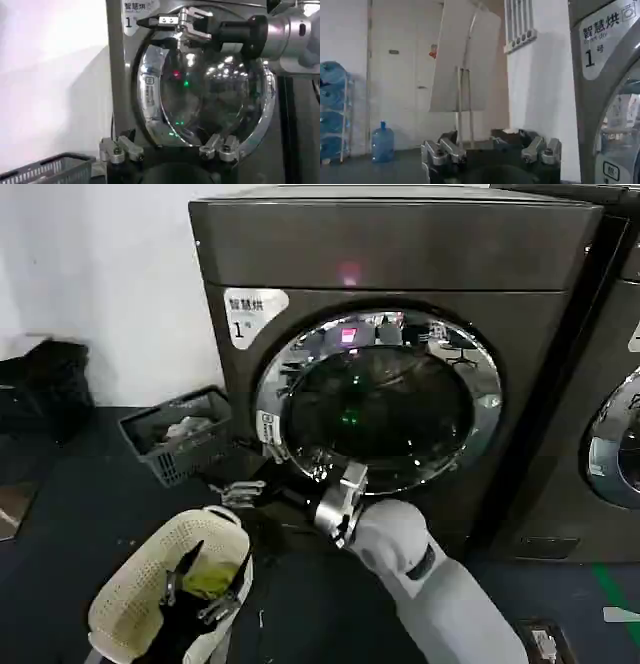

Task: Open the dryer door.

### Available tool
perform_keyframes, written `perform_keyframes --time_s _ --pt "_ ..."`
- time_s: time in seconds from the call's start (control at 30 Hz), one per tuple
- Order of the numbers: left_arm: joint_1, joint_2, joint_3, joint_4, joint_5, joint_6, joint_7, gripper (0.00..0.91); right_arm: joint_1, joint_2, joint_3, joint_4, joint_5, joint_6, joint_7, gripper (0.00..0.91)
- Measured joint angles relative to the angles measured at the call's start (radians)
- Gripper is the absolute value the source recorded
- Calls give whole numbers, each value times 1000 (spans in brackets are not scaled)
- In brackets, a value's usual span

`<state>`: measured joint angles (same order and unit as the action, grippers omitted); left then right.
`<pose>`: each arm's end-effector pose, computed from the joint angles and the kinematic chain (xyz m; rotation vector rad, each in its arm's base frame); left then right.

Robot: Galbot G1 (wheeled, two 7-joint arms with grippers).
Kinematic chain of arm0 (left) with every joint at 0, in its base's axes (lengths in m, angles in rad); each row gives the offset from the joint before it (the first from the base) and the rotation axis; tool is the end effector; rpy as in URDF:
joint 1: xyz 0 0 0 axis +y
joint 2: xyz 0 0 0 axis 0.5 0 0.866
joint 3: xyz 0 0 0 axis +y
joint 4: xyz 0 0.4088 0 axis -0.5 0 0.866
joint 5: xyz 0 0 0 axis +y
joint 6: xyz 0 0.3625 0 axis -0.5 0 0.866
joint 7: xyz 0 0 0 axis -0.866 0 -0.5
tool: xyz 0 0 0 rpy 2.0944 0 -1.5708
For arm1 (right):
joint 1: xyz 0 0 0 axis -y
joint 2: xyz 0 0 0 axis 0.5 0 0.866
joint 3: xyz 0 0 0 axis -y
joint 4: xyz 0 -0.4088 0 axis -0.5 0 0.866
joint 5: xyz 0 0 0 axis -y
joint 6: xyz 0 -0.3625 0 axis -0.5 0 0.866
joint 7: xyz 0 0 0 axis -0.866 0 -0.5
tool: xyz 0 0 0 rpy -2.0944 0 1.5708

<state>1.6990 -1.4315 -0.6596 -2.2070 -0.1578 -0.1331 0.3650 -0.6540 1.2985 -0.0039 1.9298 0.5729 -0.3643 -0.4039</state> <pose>0.1168 0.0660 -0.3232 0.5137 2.9761 0.0899 0.3923 0.0888 -0.1805 -1.5953 2.5226 0.1435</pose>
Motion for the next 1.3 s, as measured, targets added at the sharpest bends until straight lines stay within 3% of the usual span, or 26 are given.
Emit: perform_keyframes --time_s 0.33,0.5,0.7,0.9,1.07,1.3 --pt "15 5 1 -11 8 1 1 907 -64 -41 90 28 -41 -12 -106 907" --pt "20 23 -6 -20 0 3 0 907 -103 -77 168 13 -86 25 -150 907" --pt "19 15 -2 -21 7 7 -4 907 -123 -124 248 -16 -89 43 -200 907" --pt "27 11 7 -20 21 13 -4 907 -95 -154 291 -96 -91 84 -264 907" --pt "30 13 5 -21 22 20 -6 907 -54 -149 276 -186 -99 148 -253 907" --pt "39 12 0 -32 24 26 0 907 29 -101 217 -308 -134 172 -236 907"
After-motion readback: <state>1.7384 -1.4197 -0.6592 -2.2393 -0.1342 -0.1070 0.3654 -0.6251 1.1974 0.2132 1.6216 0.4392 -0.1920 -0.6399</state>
